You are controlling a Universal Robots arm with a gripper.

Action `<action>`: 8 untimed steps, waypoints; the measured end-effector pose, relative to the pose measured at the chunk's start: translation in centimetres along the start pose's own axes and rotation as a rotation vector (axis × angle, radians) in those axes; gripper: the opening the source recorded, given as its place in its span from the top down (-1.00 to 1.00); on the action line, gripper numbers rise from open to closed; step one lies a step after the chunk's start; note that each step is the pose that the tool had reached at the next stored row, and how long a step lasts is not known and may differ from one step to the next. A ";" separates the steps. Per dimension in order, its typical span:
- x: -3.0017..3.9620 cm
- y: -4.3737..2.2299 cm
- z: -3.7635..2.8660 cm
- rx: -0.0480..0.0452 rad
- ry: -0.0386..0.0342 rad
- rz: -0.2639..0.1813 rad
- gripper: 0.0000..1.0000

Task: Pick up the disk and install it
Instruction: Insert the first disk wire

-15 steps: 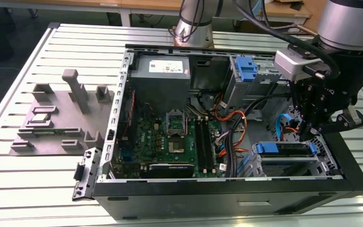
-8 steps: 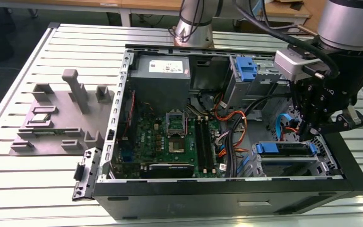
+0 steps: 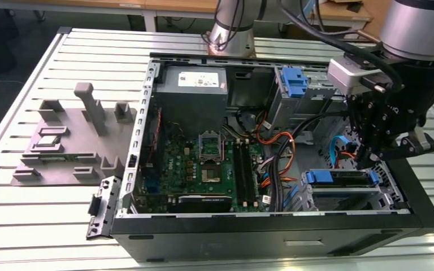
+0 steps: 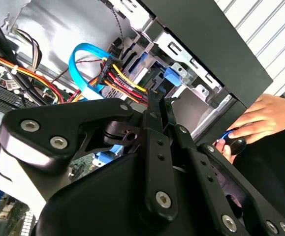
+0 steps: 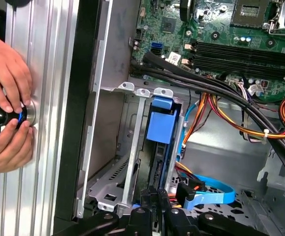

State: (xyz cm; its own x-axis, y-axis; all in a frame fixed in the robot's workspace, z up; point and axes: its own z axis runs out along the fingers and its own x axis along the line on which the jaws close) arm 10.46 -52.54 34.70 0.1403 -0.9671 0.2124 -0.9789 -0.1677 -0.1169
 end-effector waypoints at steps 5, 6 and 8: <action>0.00 -0.23 0.24 -0.0079 0.0012 0.014 0.66; 0.00 -0.29 0.27 -0.0109 0.0010 0.015 0.66; 0.00 -0.38 0.32 -0.0187 0.0002 0.018 0.66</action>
State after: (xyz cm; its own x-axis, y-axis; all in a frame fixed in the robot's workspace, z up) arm 10.87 -52.54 34.43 0.1227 -0.9698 0.2106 -0.9839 -0.1467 -0.1025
